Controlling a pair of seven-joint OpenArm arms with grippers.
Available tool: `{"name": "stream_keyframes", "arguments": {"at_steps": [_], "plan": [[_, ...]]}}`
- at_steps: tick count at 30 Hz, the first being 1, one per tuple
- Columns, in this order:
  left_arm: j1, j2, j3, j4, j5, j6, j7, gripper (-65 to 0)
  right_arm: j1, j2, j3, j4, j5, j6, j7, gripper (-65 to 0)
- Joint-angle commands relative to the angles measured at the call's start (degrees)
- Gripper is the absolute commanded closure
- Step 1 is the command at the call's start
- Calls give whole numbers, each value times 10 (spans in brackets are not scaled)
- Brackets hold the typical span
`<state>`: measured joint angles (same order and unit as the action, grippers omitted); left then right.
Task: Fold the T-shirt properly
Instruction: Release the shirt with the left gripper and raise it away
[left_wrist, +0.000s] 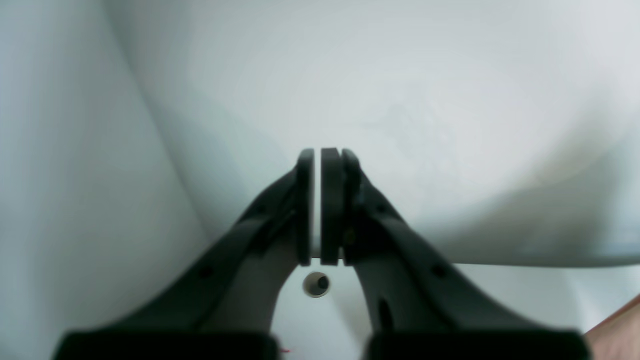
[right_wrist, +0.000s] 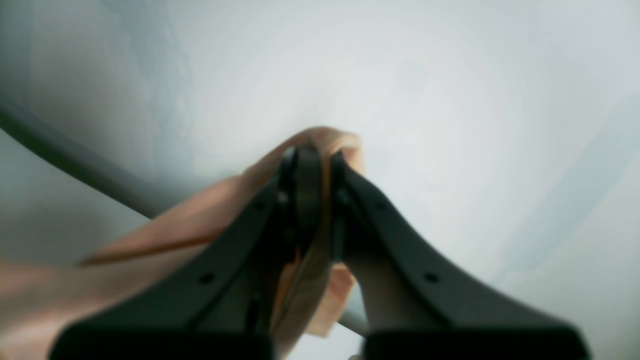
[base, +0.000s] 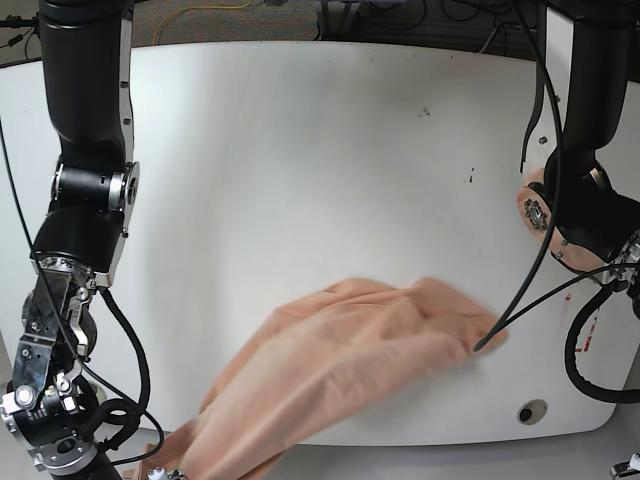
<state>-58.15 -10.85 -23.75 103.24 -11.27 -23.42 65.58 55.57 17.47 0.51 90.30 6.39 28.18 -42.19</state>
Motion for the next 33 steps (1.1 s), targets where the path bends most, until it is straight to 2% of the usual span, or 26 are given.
{"name": "stream_keyframes", "arguments": {"at_steps": [1, 13, 15, 17, 27, 29, 33], "plan": [[-24, -6, 7, 4, -5, -1, -19, 0, 32, 6, 3, 11, 2, -7, 23, -7], [-2, -8, 25, -5, 0, 1, -25, -3, -11, 12, 4, 38, 3, -1, 17, -6], [9, -7, 24, -4, -1, 1, -26, -3, -29, 12, 4, 51, 2, -1, 12, -6], [47, 3, 13, -3, -9, 2, -24, -4, -94, 12, 14, 106, 2, 0, -5, -3], [105, 28, 13, -10, -31, 4, -21, -6, -181, 6, 42, 164, 5, 2, -18, -3], [141, 38, 14, -22, -38, 5, -28, -7, -226, 1, 50, 175, 0, 1, -20, -2], [167, 41, 14, -31, -50, 6, -32, -8, -250, -3, 56, 179, -2, 2, -20, -1]]}}
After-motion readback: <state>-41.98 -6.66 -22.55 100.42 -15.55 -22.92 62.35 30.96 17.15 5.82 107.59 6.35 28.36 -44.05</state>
